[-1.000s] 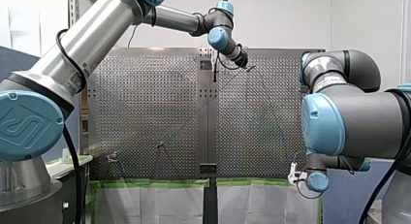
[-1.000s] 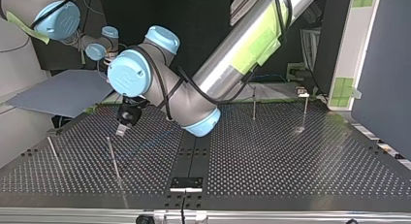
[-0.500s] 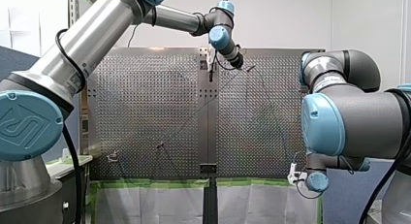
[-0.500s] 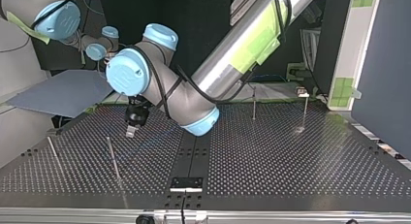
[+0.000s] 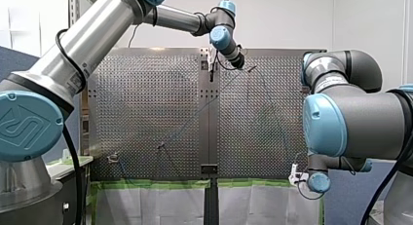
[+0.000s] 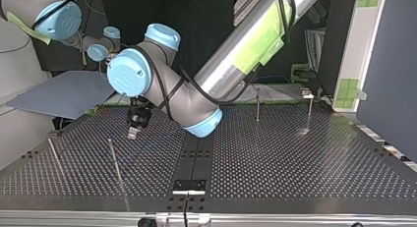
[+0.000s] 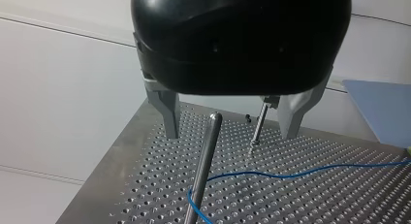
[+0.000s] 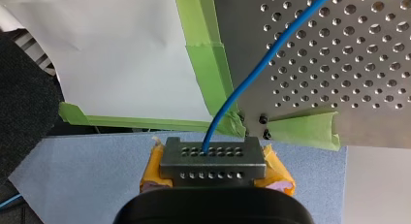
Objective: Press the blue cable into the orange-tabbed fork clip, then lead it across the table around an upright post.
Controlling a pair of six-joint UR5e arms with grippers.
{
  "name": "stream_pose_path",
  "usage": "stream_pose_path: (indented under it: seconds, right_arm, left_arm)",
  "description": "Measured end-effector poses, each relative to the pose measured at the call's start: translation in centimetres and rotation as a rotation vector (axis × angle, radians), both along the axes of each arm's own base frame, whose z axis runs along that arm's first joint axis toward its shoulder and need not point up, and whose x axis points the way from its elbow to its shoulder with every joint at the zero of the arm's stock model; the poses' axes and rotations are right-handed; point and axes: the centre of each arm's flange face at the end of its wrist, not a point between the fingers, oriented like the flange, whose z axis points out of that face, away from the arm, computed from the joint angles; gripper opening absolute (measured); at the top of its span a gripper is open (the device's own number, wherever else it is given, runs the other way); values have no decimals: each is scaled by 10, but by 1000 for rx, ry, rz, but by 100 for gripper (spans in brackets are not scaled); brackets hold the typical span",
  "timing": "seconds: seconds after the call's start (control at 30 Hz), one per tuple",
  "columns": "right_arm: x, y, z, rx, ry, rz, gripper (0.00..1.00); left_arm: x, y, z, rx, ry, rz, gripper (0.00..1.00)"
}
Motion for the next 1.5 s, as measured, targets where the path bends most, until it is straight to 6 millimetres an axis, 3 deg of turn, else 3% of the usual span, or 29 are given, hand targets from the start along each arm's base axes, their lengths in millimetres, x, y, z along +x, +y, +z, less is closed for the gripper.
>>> stream_pose_path:
  seconds: [1.27, 1.5]
  right_arm:
    - [0, 0, 0, -2, -1, 3, 0]
    - [0, 0, 0, 0, -2, 5, 0]
  left_arm:
    - [1, 3, 0, -11, 6, 38, 100]
    - [-6, 7, -3, 15, 37, 36, 100]
